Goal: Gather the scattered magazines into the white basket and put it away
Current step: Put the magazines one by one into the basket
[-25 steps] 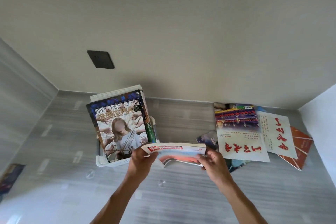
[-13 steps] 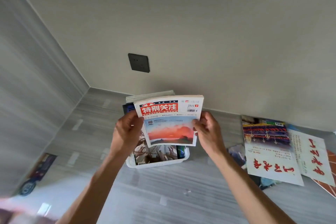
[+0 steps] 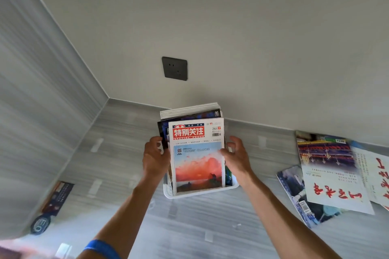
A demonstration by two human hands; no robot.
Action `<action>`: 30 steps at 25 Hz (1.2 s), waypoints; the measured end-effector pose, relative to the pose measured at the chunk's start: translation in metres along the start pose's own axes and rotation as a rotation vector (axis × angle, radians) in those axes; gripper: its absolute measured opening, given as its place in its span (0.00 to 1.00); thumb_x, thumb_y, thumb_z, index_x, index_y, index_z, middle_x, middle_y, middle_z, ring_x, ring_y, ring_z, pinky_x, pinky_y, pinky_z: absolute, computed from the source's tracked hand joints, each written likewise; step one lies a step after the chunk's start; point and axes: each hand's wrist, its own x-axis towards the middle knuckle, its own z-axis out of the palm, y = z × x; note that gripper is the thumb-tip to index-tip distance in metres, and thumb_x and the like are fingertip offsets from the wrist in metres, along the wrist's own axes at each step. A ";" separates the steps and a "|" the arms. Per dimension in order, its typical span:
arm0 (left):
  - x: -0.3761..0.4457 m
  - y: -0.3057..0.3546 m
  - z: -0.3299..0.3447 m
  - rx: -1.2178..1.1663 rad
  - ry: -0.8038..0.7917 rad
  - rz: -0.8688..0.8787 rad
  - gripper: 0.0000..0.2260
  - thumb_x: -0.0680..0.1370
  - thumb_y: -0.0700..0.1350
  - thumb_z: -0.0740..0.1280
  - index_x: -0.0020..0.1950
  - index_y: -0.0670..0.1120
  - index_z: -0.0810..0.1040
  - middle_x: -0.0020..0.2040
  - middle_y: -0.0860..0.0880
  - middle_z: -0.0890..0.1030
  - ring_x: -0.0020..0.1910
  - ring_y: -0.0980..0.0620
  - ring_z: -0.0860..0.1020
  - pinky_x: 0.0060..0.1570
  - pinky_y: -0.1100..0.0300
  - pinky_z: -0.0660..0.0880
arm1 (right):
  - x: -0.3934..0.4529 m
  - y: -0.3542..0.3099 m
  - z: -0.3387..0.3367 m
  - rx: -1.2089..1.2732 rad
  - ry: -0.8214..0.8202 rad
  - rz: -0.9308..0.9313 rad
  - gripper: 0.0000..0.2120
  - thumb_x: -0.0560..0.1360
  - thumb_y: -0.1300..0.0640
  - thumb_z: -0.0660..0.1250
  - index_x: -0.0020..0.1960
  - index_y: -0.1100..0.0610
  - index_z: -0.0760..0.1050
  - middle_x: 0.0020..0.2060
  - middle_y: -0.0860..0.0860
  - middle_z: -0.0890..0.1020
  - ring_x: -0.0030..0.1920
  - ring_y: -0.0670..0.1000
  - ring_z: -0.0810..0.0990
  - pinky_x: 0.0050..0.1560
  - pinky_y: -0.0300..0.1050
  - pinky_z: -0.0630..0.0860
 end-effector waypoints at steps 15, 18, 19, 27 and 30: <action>-0.171 0.059 0.186 0.146 -0.624 0.389 0.16 0.75 0.36 0.66 0.62 0.47 0.76 0.60 0.51 0.80 0.57 0.50 0.78 0.55 0.57 0.75 | -0.064 0.163 -0.239 -0.623 0.170 0.225 0.20 0.75 0.59 0.65 0.66 0.55 0.70 0.67 0.54 0.74 0.62 0.57 0.75 0.60 0.50 0.74; -0.194 0.067 0.223 0.172 -0.659 0.378 0.17 0.75 0.36 0.66 0.62 0.49 0.76 0.60 0.53 0.79 0.57 0.52 0.77 0.55 0.57 0.74 | -0.047 0.180 -0.285 -0.811 0.187 0.124 0.22 0.77 0.56 0.64 0.70 0.53 0.66 0.72 0.53 0.68 0.65 0.58 0.73 0.61 0.54 0.76; -0.200 0.068 0.233 0.179 -0.675 0.371 0.17 0.75 0.36 0.66 0.62 0.49 0.76 0.60 0.53 0.79 0.57 0.53 0.77 0.56 0.57 0.74 | -0.039 0.185 -0.298 -0.825 0.206 0.079 0.21 0.78 0.54 0.63 0.70 0.53 0.67 0.73 0.53 0.69 0.66 0.57 0.73 0.62 0.54 0.76; -0.224 0.063 0.274 0.262 -0.684 0.333 0.16 0.76 0.38 0.65 0.62 0.51 0.75 0.60 0.55 0.79 0.57 0.55 0.76 0.56 0.58 0.74 | -0.040 0.228 -0.286 -1.103 -0.028 0.040 0.31 0.78 0.37 0.51 0.76 0.51 0.58 0.77 0.51 0.62 0.78 0.59 0.56 0.75 0.66 0.47; -0.232 0.062 0.278 0.315 -0.709 0.341 0.16 0.76 0.38 0.65 0.62 0.52 0.76 0.62 0.55 0.79 0.58 0.55 0.76 0.57 0.61 0.73 | -0.086 0.228 -0.236 -1.039 -0.104 -0.121 0.27 0.75 0.38 0.57 0.70 0.49 0.69 0.71 0.47 0.72 0.73 0.59 0.67 0.72 0.70 0.52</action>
